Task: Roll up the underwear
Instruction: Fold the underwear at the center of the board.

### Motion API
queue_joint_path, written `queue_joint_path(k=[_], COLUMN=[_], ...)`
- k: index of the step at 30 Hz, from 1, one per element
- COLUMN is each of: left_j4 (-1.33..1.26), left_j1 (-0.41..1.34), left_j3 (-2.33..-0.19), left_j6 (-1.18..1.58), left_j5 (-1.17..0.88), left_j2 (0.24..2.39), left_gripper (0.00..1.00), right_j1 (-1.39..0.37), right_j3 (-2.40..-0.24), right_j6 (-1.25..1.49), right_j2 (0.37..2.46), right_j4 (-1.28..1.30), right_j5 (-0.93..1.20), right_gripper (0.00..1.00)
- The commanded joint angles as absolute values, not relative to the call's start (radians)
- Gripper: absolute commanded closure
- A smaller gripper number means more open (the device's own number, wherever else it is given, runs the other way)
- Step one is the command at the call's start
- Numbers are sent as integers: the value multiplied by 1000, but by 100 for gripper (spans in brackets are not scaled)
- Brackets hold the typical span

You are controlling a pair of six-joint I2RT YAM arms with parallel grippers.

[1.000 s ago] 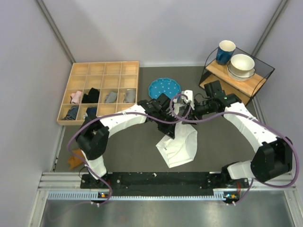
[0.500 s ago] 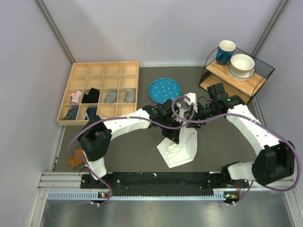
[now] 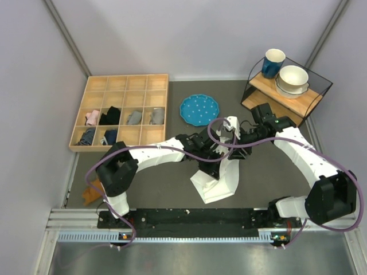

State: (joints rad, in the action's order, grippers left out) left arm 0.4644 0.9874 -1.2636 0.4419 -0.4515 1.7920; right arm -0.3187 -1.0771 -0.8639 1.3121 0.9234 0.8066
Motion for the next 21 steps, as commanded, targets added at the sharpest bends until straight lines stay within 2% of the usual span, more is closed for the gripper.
queue_joint_path(k=[1,9,21], left_j4=[422,402,413], left_j1=[1075,1103,1132], left_j3=[-1233,-1227,-1178], left_j6=[406,420,420], left_j5=[-512,-517,-491], left_j2=[1822,1868,1824], left_gripper=[100,100,100], right_j1=[-328,-328,-328], right_j3=[-1104,-1108,-1112], right_j6=[-887,-890,-896], right_j2=[1304,1313,1333], right_j4=[801,810,824], right_j5=[922,928,933], right_gripper=[53,53,53])
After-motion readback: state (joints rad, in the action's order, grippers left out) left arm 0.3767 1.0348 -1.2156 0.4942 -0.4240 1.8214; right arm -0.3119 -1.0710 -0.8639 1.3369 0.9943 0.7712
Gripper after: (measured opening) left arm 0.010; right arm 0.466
